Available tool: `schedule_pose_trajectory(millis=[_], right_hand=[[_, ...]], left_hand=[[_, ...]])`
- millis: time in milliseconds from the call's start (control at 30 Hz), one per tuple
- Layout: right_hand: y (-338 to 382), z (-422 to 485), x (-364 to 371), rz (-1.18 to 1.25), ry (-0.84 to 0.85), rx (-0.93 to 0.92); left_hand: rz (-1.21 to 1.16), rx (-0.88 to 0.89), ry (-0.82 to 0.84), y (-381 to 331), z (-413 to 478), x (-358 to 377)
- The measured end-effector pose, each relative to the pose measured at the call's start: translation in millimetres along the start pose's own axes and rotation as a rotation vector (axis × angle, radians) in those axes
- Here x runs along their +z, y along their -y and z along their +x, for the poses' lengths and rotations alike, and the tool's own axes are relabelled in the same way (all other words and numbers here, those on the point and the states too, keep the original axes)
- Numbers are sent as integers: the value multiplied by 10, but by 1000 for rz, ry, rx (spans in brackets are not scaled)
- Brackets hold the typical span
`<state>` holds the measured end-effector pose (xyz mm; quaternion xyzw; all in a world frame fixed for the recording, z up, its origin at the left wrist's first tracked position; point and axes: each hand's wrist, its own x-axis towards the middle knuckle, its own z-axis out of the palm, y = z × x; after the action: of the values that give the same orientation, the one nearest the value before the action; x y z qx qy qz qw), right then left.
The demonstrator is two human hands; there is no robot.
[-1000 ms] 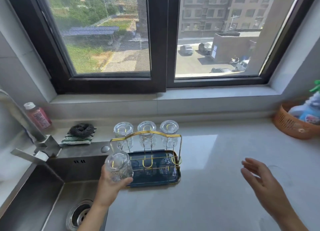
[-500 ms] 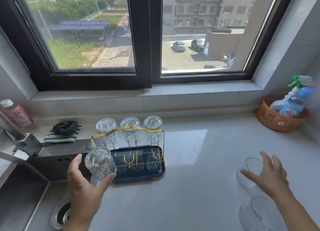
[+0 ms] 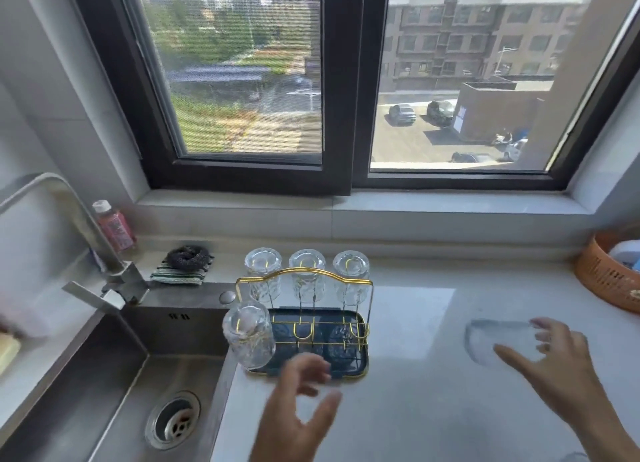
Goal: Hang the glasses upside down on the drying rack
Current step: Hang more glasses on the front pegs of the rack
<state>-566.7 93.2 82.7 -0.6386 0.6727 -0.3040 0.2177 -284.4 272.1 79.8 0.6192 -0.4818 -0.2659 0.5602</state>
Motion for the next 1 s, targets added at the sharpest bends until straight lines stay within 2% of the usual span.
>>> schedule_pose_trajectory(millis=[67,100,167,200,267,367,467,567,633,733,867,1000], right_hand=[[438,-169,48,379,10,-72],[661,-278,99,576,78,-86],[1066,-531,256,900,265,-127],[1224,-662,355,994,350,-155],[1453,-891,567,1087,488,-187],[1600,-1027,778,958,623,-220],[1681,-943,820,642,588,-348],[1858,-876,916,594,624,-490],[1949,-829,1035,485,551,-565],[1982,-800,1191,407,437,-601],[1990,-862,1310,392,413,-587],[1998,-805,1228,297,261,-671]], left_hand=[[-99,-144,188,-106,35,138],[-209,-212,254,-173,75,192],[-508,-305,276,-299,195,280],[-620,-296,277,-355,257,300],[-722,-182,260,-436,349,275],[-778,-215,78,-416,415,64],[-563,-135,-22,-290,494,-215],[-20,12,-54,-212,616,-366],[234,66,-62,-150,696,-382],[305,-31,18,-27,780,-406],[708,-148,41,309,809,-635],[629,-160,45,558,724,-787]])
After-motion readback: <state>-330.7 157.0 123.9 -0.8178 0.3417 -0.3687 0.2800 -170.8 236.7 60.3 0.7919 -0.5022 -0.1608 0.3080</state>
